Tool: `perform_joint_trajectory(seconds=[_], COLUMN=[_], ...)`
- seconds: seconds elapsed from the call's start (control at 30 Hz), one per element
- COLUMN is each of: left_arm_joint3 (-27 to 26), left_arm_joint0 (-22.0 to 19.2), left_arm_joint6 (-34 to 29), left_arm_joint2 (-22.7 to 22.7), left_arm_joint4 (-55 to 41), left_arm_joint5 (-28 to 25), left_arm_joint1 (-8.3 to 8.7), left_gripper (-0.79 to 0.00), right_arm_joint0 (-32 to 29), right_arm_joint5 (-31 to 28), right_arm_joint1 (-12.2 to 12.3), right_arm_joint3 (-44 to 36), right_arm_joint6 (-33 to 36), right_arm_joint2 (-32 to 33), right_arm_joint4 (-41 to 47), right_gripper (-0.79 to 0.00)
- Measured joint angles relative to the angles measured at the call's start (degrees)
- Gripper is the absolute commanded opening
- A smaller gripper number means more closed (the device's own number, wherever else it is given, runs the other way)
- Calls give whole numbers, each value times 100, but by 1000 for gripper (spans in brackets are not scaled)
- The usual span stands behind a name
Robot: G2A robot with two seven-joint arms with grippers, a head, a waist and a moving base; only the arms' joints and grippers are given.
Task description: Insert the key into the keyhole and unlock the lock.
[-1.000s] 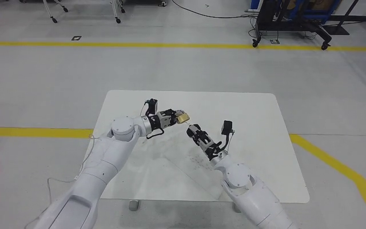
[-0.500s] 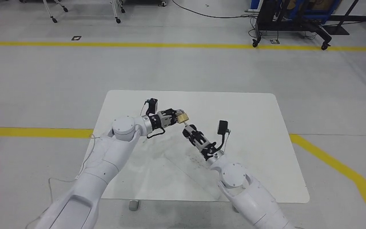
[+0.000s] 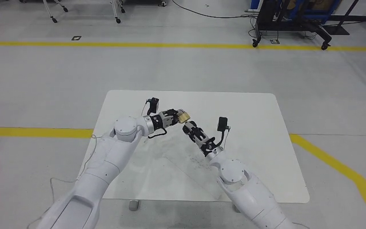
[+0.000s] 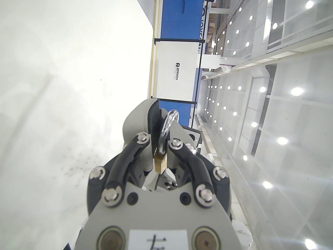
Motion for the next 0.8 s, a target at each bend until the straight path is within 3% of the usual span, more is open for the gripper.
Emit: perform_joint_trajectory(seconds=[0.03, 0.07, 0.1, 0.47, 0.63, 0.8], left_arm_joint3=[-3, 0, 1, 151, 183, 91], left_arm_joint0=[7, 13, 14, -18, 3, 136], left_arm_joint6=[-29, -79, -132, -385, -454, -668], left_arm_joint2=[-9, -23, -31, -152, -251, -446], left_arm_joint4=[-22, -57, -82, -370, -542, -900], left_arm_joint5=[-18, -35, -52, -128, -212, -738], left_arm_joint1=[-2, -4, -6, -40, -45, -41], left_gripper=[-785, -785, -785, -785, -785, -785], right_arm_joint0=[-4, -9, -15, -425, -428, -491], right_arm_joint5=[-8, -2, 10, -632, -637, -644], right_arm_joint1=[-4, -8, -12, 77, 79, 76], right_arm_joint3=[3, 8, 11, -405, -407, -535], right_arm_joint6=[9, 52, 113, 822, 838, 1064], right_arm_joint2=[1, 1, 2, 351, 358, 377], right_arm_joint4=[-2, 5, 51, 113, 95, 350], right_gripper=[-443, -157, 0, 0, 0, 0])
